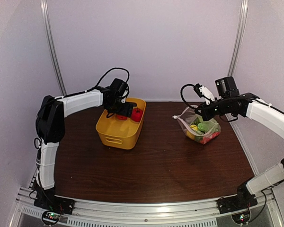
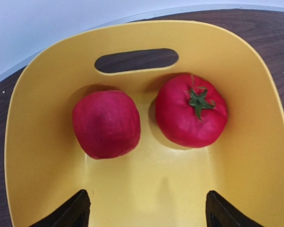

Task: Place the food in the zip-top bag and seal the zipper
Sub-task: Hold the fake fruit in the bin, then place the fake fruit in the zipper food storage bag, then adjust the zipper food storage bag at the corner of the board, then adjust the fake fruit in the bin, then pick up the fake fruit from the bin.

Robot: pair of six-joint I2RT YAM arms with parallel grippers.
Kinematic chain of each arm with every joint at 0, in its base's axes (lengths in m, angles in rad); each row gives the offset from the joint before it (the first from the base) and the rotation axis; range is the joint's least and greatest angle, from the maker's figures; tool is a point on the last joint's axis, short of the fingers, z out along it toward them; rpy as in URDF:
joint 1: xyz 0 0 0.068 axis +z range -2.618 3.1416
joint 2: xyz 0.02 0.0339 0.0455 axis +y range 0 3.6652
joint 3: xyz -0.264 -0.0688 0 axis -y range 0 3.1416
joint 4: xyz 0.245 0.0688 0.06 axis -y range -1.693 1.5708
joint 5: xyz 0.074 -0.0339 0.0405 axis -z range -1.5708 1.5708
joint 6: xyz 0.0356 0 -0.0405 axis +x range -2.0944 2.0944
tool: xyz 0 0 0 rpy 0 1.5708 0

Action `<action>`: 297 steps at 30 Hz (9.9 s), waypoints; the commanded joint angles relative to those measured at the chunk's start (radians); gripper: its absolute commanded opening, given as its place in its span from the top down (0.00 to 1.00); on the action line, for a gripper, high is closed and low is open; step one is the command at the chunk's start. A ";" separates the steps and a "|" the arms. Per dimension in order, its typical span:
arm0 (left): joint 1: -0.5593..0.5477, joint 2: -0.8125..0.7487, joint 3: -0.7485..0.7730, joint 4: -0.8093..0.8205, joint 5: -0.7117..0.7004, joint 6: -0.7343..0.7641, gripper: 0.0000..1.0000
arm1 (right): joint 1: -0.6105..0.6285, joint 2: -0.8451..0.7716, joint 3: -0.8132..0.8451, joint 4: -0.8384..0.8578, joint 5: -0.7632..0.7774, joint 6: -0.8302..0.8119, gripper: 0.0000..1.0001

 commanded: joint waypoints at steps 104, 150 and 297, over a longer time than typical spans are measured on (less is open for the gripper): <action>-0.384 0.213 0.200 0.646 0.462 -0.461 0.64 | 0.001 -0.088 0.123 -0.005 -0.287 0.191 1.00; -0.356 -0.023 -0.061 0.488 0.407 -0.420 0.70 | -0.034 -0.077 0.017 0.078 -0.192 0.179 1.00; -0.061 -0.305 -0.236 0.418 0.364 -0.125 0.43 | -0.067 -0.005 0.095 -0.018 -0.007 0.076 1.00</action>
